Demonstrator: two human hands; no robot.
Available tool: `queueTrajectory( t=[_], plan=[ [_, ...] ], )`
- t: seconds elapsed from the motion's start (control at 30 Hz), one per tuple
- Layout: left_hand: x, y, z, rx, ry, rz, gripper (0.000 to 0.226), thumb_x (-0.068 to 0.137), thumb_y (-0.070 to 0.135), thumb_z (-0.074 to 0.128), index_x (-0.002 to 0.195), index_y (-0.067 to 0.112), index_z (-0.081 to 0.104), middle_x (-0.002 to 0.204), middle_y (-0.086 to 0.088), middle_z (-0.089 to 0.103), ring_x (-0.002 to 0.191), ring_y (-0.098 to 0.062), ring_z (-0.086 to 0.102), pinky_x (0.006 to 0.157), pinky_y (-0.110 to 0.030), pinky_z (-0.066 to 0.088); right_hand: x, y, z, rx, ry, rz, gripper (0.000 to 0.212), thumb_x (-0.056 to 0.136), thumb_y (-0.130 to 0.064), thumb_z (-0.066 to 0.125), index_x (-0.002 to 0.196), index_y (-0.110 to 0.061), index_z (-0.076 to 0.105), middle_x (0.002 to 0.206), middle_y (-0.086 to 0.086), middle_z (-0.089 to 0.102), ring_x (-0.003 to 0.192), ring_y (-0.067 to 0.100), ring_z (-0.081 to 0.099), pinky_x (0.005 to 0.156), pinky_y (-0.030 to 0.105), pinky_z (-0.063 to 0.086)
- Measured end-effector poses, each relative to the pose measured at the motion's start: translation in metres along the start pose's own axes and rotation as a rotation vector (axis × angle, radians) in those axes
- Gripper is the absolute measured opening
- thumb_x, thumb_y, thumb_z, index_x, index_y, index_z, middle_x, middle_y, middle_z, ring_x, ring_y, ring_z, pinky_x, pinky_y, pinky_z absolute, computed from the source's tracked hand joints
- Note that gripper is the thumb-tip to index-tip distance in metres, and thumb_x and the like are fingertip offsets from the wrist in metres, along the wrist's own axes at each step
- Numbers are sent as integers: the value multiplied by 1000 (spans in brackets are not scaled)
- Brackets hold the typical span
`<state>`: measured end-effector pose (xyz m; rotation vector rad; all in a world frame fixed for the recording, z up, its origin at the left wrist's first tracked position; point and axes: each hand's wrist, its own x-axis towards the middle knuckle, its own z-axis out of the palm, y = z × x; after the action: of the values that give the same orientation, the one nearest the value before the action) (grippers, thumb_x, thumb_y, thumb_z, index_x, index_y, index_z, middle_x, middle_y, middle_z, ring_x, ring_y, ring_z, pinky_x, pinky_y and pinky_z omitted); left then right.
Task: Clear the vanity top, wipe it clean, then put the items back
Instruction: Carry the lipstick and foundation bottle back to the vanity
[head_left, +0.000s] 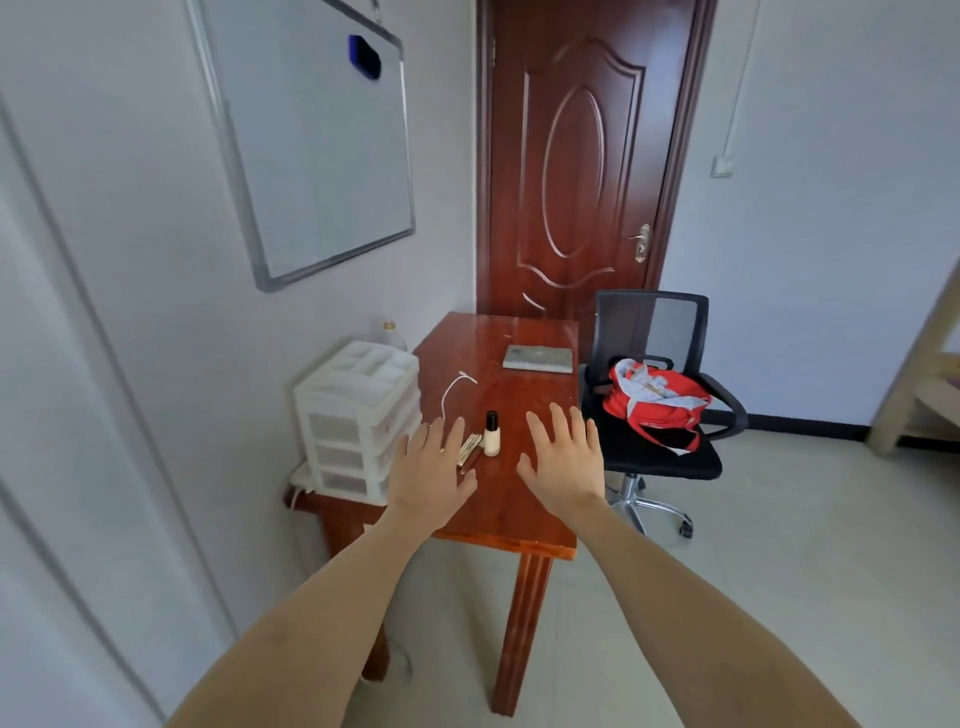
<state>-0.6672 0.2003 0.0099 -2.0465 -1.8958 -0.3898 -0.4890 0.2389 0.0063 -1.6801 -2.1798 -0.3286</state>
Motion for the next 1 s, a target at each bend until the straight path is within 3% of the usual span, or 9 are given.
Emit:
queueTrajectory(
  t=[0.17, 0.43, 0.63, 0.73, 0.83, 0.9, 1.0],
  plan=[
    [54, -22, 56, -79, -39, 36, 65, 89, 48, 45, 143, 17, 29, 143, -8, 40, 132, -25, 36, 106, -41, 30, 44, 1, 45, -15, -78, 73, 58, 93, -42, 38, 146, -23, 22, 153, 11, 21, 141, 34, 13, 114, 47, 9],
    [133, -38, 151, -94, -167, 52, 65, 92, 49, 37, 147, 19, 17, 149, -6, 30, 137, -24, 28, 110, -38, 24, 120, 13, 144, 17, -196, 99, 57, 94, -40, 37, 146, -23, 21, 154, 11, 18, 142, 33, 10, 116, 47, 9],
    [194, -45, 222, -133, -297, -26, 64, 90, 45, 46, 144, 15, 28, 144, -9, 40, 132, -25, 37, 106, -37, 31, 178, 29, 229, 76, -318, 92, 58, 95, -42, 36, 147, -22, 18, 154, 9, 18, 142, 30, 11, 115, 43, 11],
    [215, -51, 253, -149, -369, -88, 62, 83, 42, 57, 135, 11, 43, 132, -11, 53, 121, -27, 50, 98, -38, 40, 196, 30, 264, 185, -362, 127, 63, 93, -40, 41, 147, -16, 18, 153, 8, 23, 142, 27, 16, 115, 37, 16],
    [228, -54, 281, -177, -443, -99, 56, 74, 38, 65, 121, 9, 56, 110, -9, 64, 98, -26, 62, 81, -37, 50, 207, 24, 293, 363, -404, 161, 68, 89, -35, 51, 146, -10, 21, 151, 6, 29, 141, 22, 20, 113, 32, 21],
    [234, -55, 297, -198, -461, -80, 57, 78, 39, 60, 125, 10, 51, 112, -7, 61, 101, -24, 60, 82, -36, 48, 214, 18, 307, 480, -423, 186, 72, 87, -32, 57, 145, -9, 23, 150, 4, 31, 140, 19, 23, 112, 30, 25],
    [245, -55, 318, -198, -519, -18, 59, 88, 41, 48, 138, 13, 34, 129, -4, 49, 118, -20, 47, 96, -33, 39, 222, 16, 326, 577, -452, 226, 75, 86, -30, 60, 146, -9, 20, 150, 3, 31, 139, 15, 26, 110, 27, 30]
  ],
)
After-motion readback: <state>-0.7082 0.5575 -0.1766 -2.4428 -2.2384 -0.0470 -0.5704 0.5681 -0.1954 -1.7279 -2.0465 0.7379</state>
